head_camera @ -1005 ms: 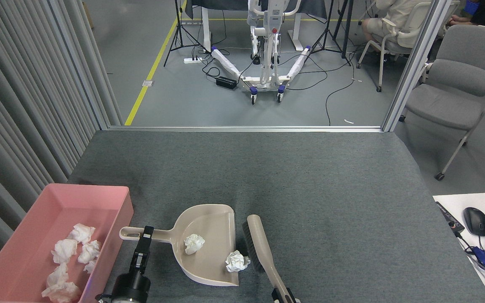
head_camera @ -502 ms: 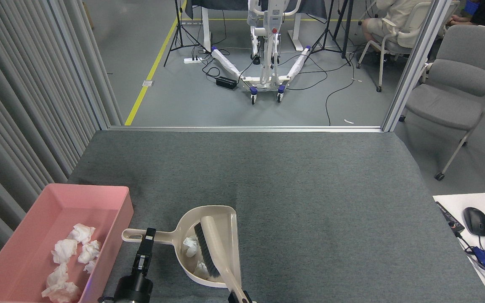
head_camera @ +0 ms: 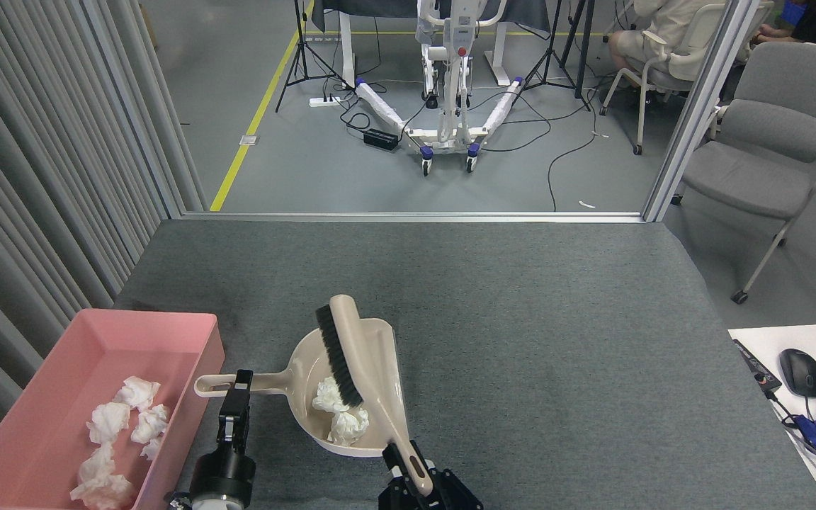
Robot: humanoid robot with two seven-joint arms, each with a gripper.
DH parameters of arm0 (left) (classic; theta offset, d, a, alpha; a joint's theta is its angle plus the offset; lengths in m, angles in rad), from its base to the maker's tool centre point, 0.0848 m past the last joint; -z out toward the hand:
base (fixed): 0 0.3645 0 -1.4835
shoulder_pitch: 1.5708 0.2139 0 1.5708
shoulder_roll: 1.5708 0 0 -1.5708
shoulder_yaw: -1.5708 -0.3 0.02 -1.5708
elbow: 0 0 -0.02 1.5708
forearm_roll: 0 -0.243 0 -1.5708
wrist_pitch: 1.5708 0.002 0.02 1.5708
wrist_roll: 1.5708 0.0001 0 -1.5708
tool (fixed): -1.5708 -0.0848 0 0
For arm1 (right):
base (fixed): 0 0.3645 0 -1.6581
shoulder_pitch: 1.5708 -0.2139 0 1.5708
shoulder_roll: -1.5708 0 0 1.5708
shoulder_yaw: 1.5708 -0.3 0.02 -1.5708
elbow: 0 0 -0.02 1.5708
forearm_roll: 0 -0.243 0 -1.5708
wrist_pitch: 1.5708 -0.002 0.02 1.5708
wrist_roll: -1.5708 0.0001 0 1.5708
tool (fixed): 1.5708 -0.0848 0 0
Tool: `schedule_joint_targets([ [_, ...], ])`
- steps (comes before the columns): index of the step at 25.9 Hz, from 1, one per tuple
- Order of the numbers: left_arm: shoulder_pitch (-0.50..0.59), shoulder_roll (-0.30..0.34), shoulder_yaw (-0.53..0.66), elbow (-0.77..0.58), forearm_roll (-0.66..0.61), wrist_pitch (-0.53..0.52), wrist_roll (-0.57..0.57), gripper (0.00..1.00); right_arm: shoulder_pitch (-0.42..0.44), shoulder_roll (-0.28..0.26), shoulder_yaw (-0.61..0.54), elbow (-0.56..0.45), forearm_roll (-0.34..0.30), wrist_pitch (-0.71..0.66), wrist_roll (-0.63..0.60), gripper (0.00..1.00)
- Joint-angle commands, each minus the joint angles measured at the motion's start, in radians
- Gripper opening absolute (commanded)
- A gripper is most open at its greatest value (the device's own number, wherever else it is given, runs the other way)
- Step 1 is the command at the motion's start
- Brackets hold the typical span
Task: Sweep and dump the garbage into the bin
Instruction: 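Lift the dustpan with the left hand and tip it over the pink bin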
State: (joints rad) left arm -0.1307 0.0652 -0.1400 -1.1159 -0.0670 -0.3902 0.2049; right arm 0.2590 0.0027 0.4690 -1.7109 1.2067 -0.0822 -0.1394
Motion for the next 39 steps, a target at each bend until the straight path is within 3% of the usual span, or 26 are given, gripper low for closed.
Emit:
schedule_joint_targets([
  [1,0.022,0.005,-0.043,-0.082,0.070,0.025,0.033,0.03,-0.004,-0.021,-0.112,-0.021,-0.004,0.001,-0.028,0.00],
  [8,0.048,0.077,-0.050,-0.228,0.116,0.142,0.042,0.04,-0.015,-0.115,-0.388,-0.012,-0.042,0.001,-0.019,0.00],
  [15,0.052,0.228,-0.044,-0.282,0.282,0.178,0.050,0.04,-0.017,-0.193,-0.503,0.027,-0.036,0.001,0.040,0.00],
  [19,0.042,0.346,-0.039,-0.289,0.420,0.180,0.051,0.05,-0.027,-0.227,-0.509,0.060,-0.042,-0.005,0.041,0.00],
  [25,0.002,0.472,-0.029,-0.286,0.438,0.228,0.050,0.05,-0.035,-0.251,-0.492,0.122,-0.042,-0.017,0.034,0.00],
  [31,0.040,0.680,-0.016,-0.254,0.599,0.143,0.041,0.05,-0.037,-0.250,-0.487,0.123,-0.042,-0.017,0.029,0.00],
  [39,0.137,0.779,0.030,-0.188,0.678,0.126,0.010,0.05,-0.047,-0.251,-0.449,0.148,-0.032,0.001,0.041,0.00],
])
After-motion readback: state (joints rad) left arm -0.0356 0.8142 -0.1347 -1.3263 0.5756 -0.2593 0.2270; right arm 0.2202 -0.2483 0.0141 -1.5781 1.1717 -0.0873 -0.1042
